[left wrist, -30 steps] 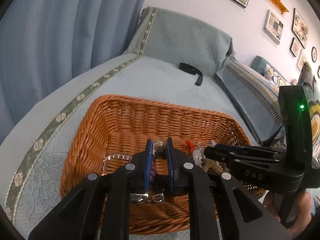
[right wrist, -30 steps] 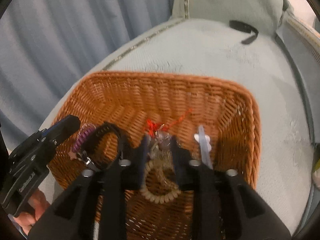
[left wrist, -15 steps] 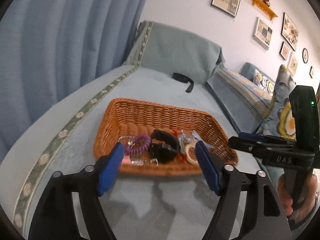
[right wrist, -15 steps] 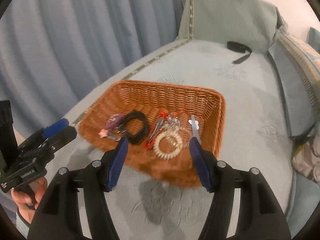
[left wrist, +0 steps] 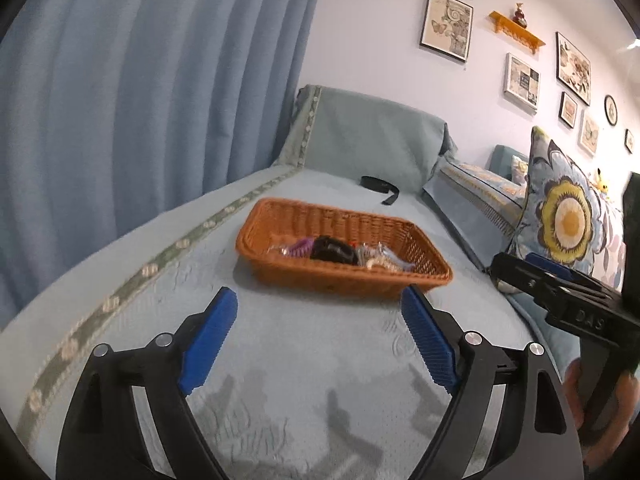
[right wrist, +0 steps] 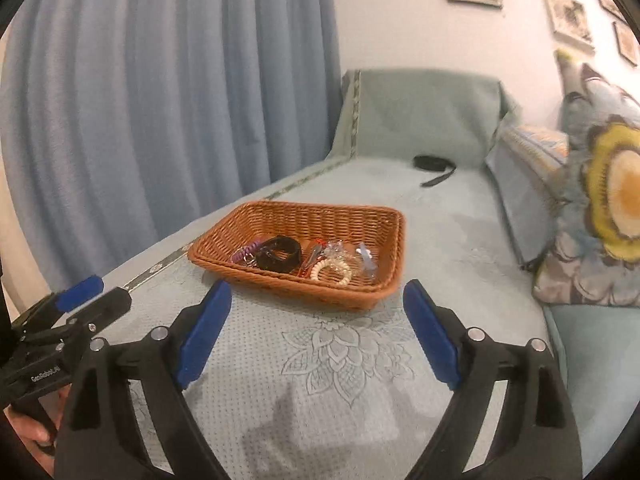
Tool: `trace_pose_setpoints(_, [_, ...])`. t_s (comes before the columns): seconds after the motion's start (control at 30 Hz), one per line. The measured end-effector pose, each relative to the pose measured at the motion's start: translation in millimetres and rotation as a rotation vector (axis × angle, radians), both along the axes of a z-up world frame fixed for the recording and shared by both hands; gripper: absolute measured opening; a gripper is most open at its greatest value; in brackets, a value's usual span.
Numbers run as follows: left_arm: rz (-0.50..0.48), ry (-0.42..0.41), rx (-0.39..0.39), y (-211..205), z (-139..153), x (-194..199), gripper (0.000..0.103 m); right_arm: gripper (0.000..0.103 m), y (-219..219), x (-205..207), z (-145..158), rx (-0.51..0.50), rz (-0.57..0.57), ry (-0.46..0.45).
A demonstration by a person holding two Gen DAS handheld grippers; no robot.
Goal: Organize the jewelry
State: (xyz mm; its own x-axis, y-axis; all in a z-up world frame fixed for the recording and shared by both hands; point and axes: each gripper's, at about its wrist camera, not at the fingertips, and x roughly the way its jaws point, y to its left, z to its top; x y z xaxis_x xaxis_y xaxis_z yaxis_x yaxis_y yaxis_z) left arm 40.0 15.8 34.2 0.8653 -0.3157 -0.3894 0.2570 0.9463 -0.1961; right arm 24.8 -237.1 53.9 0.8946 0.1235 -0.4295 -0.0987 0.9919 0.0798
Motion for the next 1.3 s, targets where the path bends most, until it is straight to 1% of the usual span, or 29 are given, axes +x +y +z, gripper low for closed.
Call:
trace_pose_setpoints(0.1, [0.03,-0.027,-0.012,3.6,-10.7,-6.4,0.082,0.084,3.3,-9.7,-11.5,-0.003,-0.029,-0.029])
trace_pose_setpoints(0.2, [0.079,-0.06,0.028,4.5,-21.1,-9.3,0.082,0.084,5.8,-11.0,-23.9,-0.012,-0.053,-0.054])
trace_pose_setpoints(0.3, [0.104,-0.059,0.051,2.8,-31.3,-8.5,0.082,0.084,9.0,-10.2,-36.8,-0.028,-0.065,-0.078])
trace_pose_setpoints(0.53, [0.143,-0.084,0.099,-3.6,-34.4,-9.9,0.084,0.085,11.0,-6.0,-55.9,-0.021,-0.051,-0.07])
trace_pose_setpoints(0.77, [0.195,-0.121,0.165,-12.5,-33.0,-18.7,0.093,0.085,11.6,-5.4,-60.0,-0.033,-0.049,-0.077])
trace_pose_setpoints(0.87, [0.209,-0.137,0.183,-14.8,-31.6,-22.1,0.095,0.091,14.6,-9.3,-59.8,-0.048,-0.044,-0.096])
trace_pose_setpoints(0.9, [0.212,-0.139,0.187,-15.1,-31.5,-22.9,0.095,0.091,15.8,-10.7,-60.0,-0.05,-0.042,-0.1])
trace_pose_setpoints(1.3, [0.217,-0.123,0.18,-11.8,-29.9,-19.2,0.095,0.091,15.8,-8.9,-60.7,-0.046,-0.037,-0.089])
